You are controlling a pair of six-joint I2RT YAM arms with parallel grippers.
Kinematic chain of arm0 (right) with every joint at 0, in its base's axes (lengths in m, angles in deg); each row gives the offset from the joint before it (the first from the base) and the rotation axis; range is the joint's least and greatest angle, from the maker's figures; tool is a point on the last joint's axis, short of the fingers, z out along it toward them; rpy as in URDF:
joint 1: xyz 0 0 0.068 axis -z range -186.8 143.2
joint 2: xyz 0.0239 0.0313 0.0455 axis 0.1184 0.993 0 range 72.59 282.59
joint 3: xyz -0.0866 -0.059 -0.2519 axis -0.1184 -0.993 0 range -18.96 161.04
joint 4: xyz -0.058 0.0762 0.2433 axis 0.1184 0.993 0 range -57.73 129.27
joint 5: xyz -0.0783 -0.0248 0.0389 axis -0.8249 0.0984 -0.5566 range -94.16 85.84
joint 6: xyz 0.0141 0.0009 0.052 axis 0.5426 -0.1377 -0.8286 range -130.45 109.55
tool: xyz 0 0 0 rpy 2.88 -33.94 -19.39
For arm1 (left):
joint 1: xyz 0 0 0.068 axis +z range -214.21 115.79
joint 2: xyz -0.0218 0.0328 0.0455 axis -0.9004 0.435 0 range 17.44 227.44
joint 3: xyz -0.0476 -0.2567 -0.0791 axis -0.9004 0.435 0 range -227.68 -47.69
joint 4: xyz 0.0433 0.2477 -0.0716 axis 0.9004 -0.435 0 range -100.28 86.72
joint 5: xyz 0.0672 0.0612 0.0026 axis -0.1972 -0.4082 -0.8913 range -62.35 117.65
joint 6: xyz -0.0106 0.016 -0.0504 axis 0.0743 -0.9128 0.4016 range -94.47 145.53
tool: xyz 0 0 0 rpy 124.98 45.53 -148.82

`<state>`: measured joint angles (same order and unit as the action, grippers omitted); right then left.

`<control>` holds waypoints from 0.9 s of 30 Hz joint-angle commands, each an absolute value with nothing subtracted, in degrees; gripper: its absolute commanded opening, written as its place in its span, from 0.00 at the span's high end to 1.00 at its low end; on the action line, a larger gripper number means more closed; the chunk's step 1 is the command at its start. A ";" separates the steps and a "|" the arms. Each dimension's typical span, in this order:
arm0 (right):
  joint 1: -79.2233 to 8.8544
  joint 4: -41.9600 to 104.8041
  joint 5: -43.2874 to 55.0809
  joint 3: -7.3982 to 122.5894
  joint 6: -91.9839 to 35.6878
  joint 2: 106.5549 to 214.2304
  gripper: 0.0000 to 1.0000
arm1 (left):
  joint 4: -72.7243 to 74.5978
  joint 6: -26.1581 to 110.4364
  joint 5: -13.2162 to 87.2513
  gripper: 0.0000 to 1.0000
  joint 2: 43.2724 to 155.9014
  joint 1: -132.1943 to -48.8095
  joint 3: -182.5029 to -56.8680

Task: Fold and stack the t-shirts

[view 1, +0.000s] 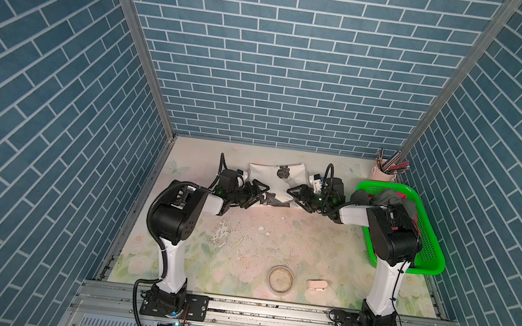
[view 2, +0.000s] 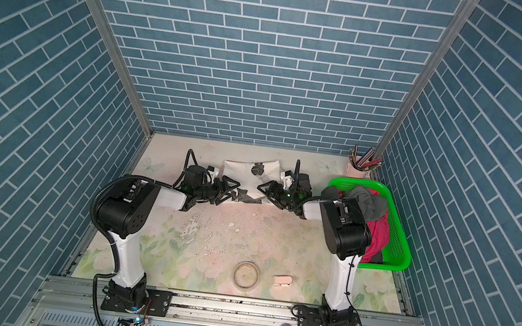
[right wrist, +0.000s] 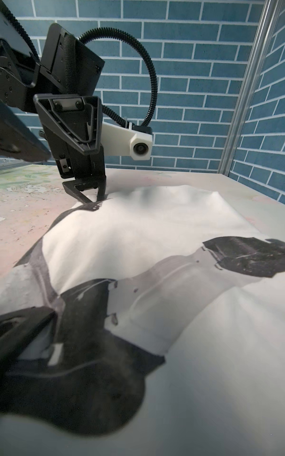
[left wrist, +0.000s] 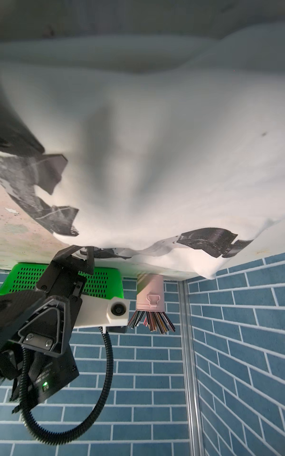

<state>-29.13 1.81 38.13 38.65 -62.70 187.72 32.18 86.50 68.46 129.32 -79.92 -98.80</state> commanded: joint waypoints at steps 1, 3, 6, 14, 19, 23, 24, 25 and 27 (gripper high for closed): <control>-28.92 2.23 38.09 35.52 -62.56 187.85 0.08 | 28.98 84.28 66.17 0.13 128.59 -78.89 -97.81; -28.68 2.86 37.44 34.13 -61.66 187.15 0.08 | 26.41 82.66 65.38 0.13 128.36 -78.66 -97.00; -28.16 3.62 37.20 32.84 -60.82 186.54 0.08 | 25.62 81.88 64.74 0.13 128.83 -78.69 -95.07; -28.34 8.36 37.25 37.58 -59.70 180.89 0.07 | 19.79 78.91 63.48 0.13 125.14 -78.87 -97.44; -30.32 4.28 36.71 39.95 -64.90 177.73 0.06 | 11.52 75.17 59.62 0.13 115.98 -78.60 -101.61; -33.62 -1.20 36.84 43.62 -68.57 181.35 0.06 | -1.24 69.01 51.86 0.13 110.45 -77.69 -107.80; -34.68 -2.81 36.89 44.85 -69.71 182.87 0.06 | -3.08 68.39 50.75 0.13 109.37 -77.13 -108.63; -35.61 -4.42 37.10 45.90 -70.62 184.31 0.06 | -4.16 68.09 50.50 0.13 108.57 -76.50 -109.08; -37.75 -7.24 37.50 48.46 -72.30 187.98 0.06 | -4.78 67.98 50.47 0.13 106.13 -74.92 -108.33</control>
<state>-35.14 -1.70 37.16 46.06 -67.27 183.18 3.24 71.40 54.50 108.38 -77.01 -108.57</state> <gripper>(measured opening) 0.937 0.869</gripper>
